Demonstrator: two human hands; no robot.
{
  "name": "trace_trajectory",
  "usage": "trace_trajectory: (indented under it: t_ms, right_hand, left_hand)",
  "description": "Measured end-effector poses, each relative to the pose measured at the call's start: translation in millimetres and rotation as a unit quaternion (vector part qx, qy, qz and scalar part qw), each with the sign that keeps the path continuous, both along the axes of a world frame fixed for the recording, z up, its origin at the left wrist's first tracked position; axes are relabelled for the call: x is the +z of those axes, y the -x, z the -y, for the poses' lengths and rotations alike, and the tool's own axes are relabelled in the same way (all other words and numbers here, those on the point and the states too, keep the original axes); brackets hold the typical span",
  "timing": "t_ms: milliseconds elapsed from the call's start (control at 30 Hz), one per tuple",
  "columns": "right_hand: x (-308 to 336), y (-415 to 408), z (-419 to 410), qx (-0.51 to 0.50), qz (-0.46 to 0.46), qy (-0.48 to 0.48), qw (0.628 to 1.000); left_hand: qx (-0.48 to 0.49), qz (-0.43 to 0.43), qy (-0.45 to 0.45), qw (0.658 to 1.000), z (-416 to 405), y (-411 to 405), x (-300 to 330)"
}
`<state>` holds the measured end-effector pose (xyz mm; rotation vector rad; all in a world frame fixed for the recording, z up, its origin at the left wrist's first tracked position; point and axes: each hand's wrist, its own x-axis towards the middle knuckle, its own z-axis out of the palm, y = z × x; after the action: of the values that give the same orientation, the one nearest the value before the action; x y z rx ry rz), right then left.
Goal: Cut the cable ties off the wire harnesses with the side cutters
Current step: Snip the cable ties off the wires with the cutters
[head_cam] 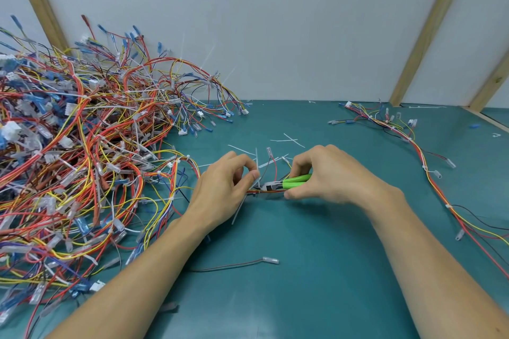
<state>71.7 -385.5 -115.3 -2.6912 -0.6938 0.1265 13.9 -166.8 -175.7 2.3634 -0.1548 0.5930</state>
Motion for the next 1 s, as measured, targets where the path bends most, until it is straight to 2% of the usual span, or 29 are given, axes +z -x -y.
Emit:
trace_trajectory:
  t_ms: [400,533,667,800,867,1000]
  right_hand:
    - [2,0,0,-0.031,0.021,0.006,0.999]
    - [-1,-1,1,-0.063,0.036,-0.037,0.997]
    - [-6,-1,-8,-0.069,-0.047,-0.166,0.982]
    - [-6,7,-22,-0.018,-0.167,-0.329,0.929]
    - [-7,11,-27,0.013,-0.206,-0.352,0.913]
    - [-11,15,-33,0.025,-0.247,-0.346,0.905]
  left_hand:
    - [0.008,0.002,0.051,0.999,-2,-4,-1]
    - [0.017,-0.021,0.065,0.998,-2,-6,-3]
    - [0.018,-0.048,0.067,0.996,-2,-6,-2]
    - [0.020,-0.057,0.062,0.996,-2,-6,-3]
    - [0.025,-0.062,0.056,0.996,-2,-6,-3]
    - [0.038,-0.065,0.041,0.996,-3,-5,-3]
